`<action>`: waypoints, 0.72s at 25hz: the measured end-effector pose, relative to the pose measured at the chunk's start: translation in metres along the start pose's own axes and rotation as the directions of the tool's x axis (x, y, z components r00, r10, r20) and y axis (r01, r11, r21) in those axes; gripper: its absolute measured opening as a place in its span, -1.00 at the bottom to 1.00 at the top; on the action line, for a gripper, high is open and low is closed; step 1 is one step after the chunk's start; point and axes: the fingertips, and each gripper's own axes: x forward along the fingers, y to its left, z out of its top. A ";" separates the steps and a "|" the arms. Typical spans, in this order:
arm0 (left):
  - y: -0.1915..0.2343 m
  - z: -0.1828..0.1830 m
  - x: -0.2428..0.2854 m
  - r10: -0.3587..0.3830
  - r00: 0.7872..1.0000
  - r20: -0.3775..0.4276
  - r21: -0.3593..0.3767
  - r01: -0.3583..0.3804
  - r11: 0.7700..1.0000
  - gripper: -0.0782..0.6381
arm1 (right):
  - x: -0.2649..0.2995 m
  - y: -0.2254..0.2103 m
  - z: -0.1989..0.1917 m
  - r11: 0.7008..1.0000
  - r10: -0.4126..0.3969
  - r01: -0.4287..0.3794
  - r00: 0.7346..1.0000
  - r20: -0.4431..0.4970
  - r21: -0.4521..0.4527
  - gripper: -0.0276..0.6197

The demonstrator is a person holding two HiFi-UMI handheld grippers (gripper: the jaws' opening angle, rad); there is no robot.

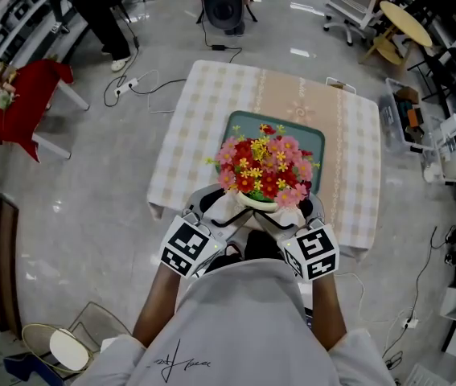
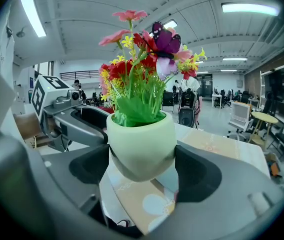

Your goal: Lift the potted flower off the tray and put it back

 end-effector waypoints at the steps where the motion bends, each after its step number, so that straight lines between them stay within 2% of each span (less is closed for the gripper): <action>1: 0.000 -0.001 0.000 0.001 1.000 -0.006 -0.001 -0.001 1.000 -0.05 | 0.000 0.000 0.000 1.000 0.000 0.000 1.000 -0.001 -0.001 0.37; 9: 0.006 -0.004 0.005 -0.002 1.000 -0.007 -0.034 0.002 0.999 -0.05 | 0.006 -0.005 0.000 1.000 0.005 -0.005 1.000 -0.003 0.000 0.37; 18: 0.022 0.000 0.019 0.007 1.000 -0.003 -0.023 -0.007 1.000 -0.05 | 0.022 -0.019 0.001 1.000 0.016 -0.016 1.000 -0.007 0.019 0.37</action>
